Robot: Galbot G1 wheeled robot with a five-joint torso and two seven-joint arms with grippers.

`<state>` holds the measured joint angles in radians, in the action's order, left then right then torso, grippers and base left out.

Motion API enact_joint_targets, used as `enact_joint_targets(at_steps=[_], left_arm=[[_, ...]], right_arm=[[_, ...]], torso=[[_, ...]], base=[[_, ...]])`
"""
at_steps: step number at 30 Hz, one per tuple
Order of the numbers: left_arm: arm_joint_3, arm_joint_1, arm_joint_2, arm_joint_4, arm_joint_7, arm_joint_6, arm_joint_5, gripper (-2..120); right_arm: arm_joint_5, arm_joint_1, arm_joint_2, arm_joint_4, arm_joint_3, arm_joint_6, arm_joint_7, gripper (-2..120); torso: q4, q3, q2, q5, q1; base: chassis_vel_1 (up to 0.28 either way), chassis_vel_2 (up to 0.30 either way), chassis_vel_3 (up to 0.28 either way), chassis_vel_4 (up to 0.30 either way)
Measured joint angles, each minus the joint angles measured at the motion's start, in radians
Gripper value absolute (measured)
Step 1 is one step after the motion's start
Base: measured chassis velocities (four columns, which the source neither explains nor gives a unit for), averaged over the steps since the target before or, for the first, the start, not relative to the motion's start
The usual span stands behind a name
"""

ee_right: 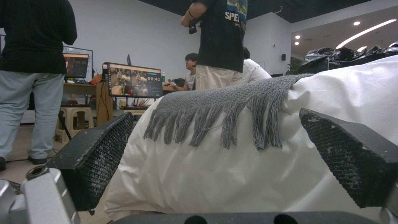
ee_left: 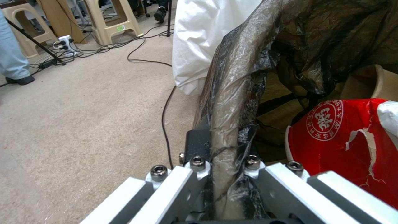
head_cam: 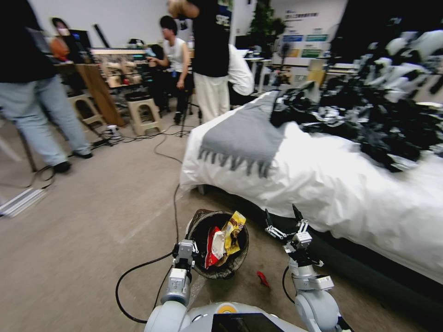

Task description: Pick up the trash bin, then pick up the garbage from the floor and place it into the trash bin.

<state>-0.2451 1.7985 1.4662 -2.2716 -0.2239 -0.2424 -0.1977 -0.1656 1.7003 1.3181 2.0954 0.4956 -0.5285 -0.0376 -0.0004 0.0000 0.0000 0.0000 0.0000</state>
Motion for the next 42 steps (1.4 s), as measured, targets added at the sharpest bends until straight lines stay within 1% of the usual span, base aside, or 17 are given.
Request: enact_joint_targets(at_steps=[9,17,20,31,42], left_arm=[[0.0,0.0,0.0,-0.005,-0.001,0.001,-0.001,0],[-0.007,-0.006,0.002,-0.008,-0.001,0.001,0.001,0],[-0.015,-0.013,0.002,-0.014,-0.001,-0.001,0.007,0],[-0.019,-0.016,0.003,-0.018,-0.002,-0.004,0.013,0],[-0.016,-0.018,0.008,-0.018,-0.002,-0.005,0.013,0]], right_arm=[[0.0,0.005,-0.007,0.002,-0.001,0.0,-0.005,100],[0.022,0.025,-0.04,0.008,-0.012,0.047,0.02,100],[0.048,0.034,-0.06,0.002,-0.034,0.082,0.04,100],[0.067,-0.013,-0.042,0.006,-0.086,0.086,0.076,100],[0.071,-0.012,-0.038,0.014,-0.083,0.075,0.066,100]], torso=[[0.0003,0.0,0.0,0.0,0.0],[0.0004,0.0,0.0,0.0,0.0],[0.0004,0.0,0.0,0.0,0.0],[0.0005,0.0,0.0,0.0,0.0],[0.0005,0.0,0.0,-0.0001,0.0]], base=[[0.0,0.0,0.0,0.0],[0.0,0.0,0.0,0.0],[0.0,0.0,0.0,0.0],[0.0,0.0,0.0,0.0],[0.0,0.0,0.0,0.0]])
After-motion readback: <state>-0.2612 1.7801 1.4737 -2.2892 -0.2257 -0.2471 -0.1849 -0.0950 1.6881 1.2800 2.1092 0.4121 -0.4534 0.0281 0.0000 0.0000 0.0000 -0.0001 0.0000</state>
